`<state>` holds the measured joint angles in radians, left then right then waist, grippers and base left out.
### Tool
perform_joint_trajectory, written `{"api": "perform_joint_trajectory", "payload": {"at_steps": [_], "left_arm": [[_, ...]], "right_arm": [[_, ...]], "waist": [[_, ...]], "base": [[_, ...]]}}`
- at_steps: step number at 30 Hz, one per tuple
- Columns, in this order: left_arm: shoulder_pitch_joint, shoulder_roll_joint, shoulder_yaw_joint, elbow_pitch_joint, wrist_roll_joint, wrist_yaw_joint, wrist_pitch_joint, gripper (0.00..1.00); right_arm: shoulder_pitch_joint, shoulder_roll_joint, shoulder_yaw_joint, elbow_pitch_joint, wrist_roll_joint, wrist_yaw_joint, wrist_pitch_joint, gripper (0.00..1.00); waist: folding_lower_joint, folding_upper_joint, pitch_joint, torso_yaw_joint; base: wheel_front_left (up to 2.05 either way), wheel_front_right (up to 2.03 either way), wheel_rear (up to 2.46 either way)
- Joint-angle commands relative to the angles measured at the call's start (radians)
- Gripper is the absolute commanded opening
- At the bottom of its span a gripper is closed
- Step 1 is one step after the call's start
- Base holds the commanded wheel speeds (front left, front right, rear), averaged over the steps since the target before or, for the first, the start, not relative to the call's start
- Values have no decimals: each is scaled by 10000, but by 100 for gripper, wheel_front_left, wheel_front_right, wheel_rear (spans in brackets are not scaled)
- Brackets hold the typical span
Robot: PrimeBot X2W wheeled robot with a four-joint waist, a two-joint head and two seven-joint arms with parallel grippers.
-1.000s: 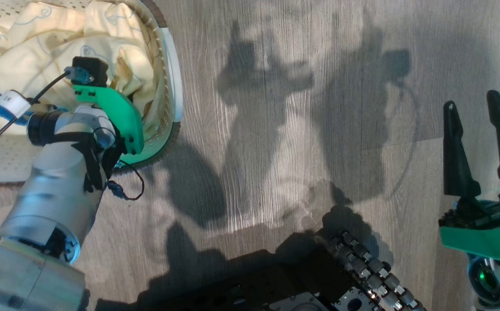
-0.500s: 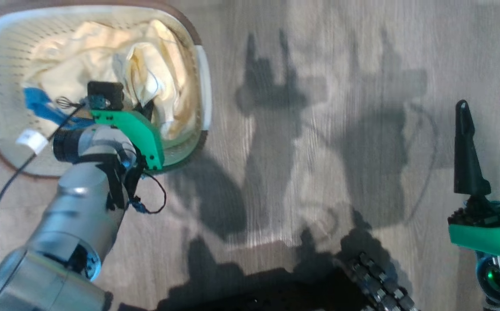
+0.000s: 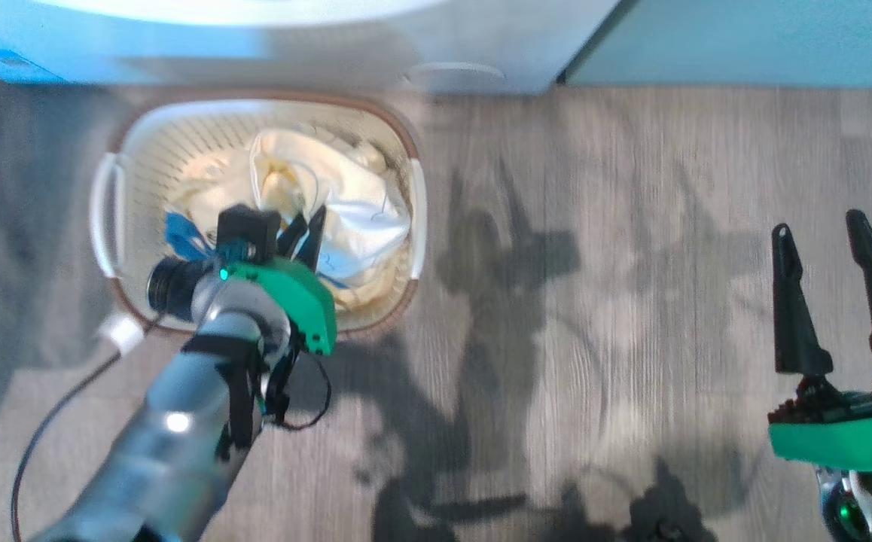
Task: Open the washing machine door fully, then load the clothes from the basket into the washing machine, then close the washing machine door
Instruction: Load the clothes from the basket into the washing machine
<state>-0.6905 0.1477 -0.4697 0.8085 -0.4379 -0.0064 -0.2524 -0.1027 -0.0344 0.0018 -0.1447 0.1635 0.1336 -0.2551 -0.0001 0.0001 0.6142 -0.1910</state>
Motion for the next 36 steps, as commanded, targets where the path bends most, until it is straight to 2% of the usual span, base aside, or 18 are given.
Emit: {"api": "perform_joint_trajectory", "payload": {"at_steps": [1, 9, 21, 36], "left_arm": [[381, 335, 440, -649, 249, 141, -91, 0], [1994, 492, 1560, -3316, 1090, 771, -92, 0], [4141, 540, 2663, -5977, 1532, 1173, -93, 0], [6248, 786, 2789, -7454, 1621, 1546, 158, 0]], "right_arm": [[385, -158, 140, -205, -93, -29, -67, 100], [754, -158, -34, 119, -401, -29, -67, 100], [1247, -158, -326, 553, -741, -29, -67, 100], [2146, -158, -410, 673, -872, -29, -67, 100]], "waist": [[1, -1, -632, 353], [1, -1, -1699, 854], [1, -1, -3398, 1461], [1, -1, -5234, 1844]], "base": [[0, 0, 0], [0, 0, 0], [0, 0, 0], [0, 0, 0]]}}
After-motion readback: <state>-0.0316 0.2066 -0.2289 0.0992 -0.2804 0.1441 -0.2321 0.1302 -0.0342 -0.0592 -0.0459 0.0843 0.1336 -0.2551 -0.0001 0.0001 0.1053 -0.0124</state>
